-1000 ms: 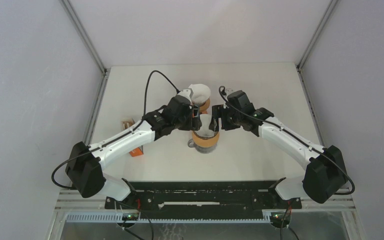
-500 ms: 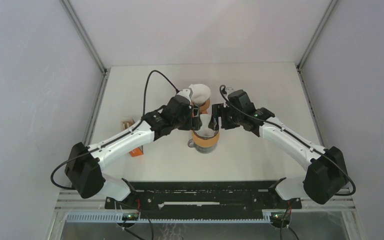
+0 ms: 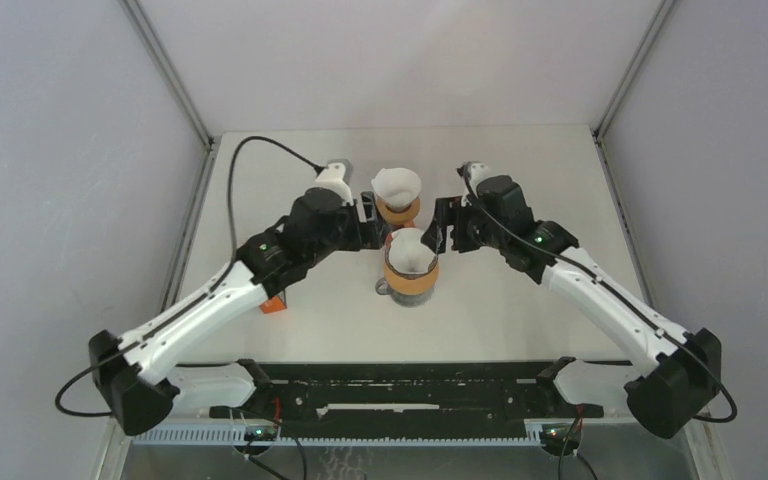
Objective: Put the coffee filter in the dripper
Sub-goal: Place the coffee filter in the coffee dripper, then reset both arms
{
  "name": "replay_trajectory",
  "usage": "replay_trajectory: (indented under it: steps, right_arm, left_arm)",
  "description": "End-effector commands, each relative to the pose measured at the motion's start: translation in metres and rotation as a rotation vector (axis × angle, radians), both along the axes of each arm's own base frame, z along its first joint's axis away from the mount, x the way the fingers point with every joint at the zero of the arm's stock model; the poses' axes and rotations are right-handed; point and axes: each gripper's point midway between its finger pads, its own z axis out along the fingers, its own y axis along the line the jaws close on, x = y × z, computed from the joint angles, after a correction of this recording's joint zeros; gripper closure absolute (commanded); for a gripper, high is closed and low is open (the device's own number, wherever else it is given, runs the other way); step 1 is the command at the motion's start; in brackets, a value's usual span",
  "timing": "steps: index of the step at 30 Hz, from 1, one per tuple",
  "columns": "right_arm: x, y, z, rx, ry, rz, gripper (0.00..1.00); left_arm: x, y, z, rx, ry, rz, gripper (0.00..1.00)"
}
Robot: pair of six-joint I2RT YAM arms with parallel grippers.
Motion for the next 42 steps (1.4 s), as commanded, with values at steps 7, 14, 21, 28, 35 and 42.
replay_trajectory:
  steps: [7, 14, 21, 28, 35, 42]
  right_arm:
    - [-0.016, -0.058, 0.087, 0.046, -0.304, -0.156, 0.17]
    - [-0.044, -0.119, 0.104, 0.013, -0.447, -0.33, 0.08]
    - [-0.074, -0.165, 0.108, 0.028, -0.549, -0.465, 0.03]
    - [-0.094, -0.189, 0.106, 0.052, -0.609, -0.532, 0.0]
    - [-0.096, -0.192, 0.097, 0.053, -0.613, -0.54, 0.0]
    - [-0.096, -0.193, 0.096, 0.051, -0.617, -0.548, 0.0]
  left_arm:
    - [-0.027, 0.081, 0.056, -0.077, -0.233, 0.172, 0.07]
    - [-0.062, 0.157, 0.073, -0.137, -0.38, 0.342, 0.0]
    - [-0.093, 0.212, 0.076, -0.172, -0.475, 0.443, 0.0]
    - [-0.111, 0.249, 0.07, -0.175, -0.542, 0.522, 0.0]
    - [-0.116, 0.264, 0.056, -0.197, -0.57, 0.581, 0.0]
    - [-0.117, 0.266, 0.054, -0.184, -0.559, 0.585, 0.0]
